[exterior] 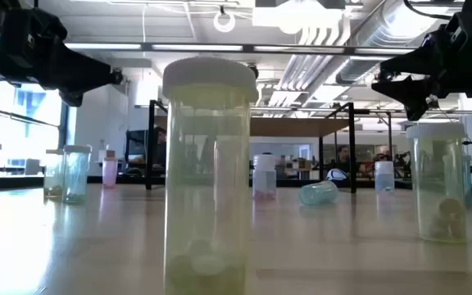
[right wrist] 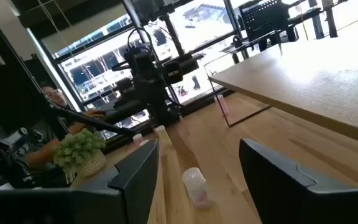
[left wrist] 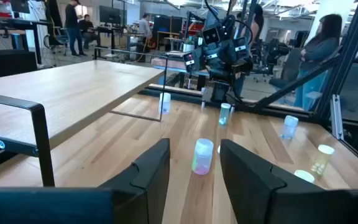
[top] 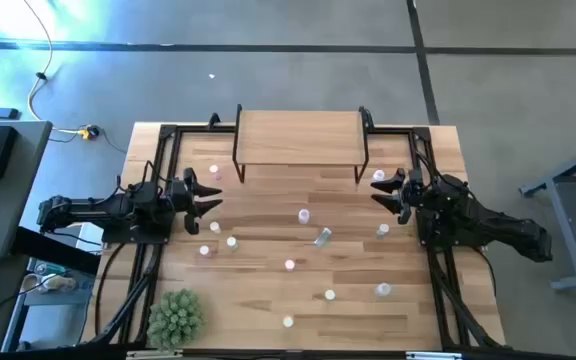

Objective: Pick and place medicine bottles onto shelf by color

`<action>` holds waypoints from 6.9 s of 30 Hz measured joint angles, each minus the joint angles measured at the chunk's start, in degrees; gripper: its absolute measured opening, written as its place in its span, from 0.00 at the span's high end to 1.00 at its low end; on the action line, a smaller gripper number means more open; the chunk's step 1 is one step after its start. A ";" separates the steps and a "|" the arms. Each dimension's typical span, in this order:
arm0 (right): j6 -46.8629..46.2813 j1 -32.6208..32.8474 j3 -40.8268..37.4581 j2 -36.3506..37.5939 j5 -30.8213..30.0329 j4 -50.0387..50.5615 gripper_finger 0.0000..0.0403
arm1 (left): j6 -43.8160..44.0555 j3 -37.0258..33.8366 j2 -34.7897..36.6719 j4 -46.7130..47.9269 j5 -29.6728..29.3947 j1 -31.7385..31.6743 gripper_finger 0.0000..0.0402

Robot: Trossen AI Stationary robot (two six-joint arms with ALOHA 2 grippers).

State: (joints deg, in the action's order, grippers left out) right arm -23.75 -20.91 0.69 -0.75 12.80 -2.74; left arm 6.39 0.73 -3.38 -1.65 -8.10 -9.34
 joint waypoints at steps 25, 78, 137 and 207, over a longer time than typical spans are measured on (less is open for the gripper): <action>-0.02 -0.01 -0.01 0.01 -0.02 -0.01 0.46 | 0.00 -0.02 0.02 -0.01 0.01 0.01 0.67; -0.01 -0.02 -0.02 0.00 -0.02 -0.01 0.46 | 0.00 0.00 0.01 -0.01 0.00 0.00 0.67; -0.01 0.00 0.00 0.01 -0.02 0.16 0.46 | -6.46 36.28 -28.19 35.45 -1.59 -0.01 0.48; -0.02 0.00 0.00 0.00 0.13 0.33 0.46 | 32.94 45.11 -73.39 57.83 4.94 8.02 0.43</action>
State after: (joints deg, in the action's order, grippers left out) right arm -23.77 -20.91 0.69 -0.75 12.93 -2.42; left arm 39.33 45.84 -76.77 56.18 -3.16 -1.32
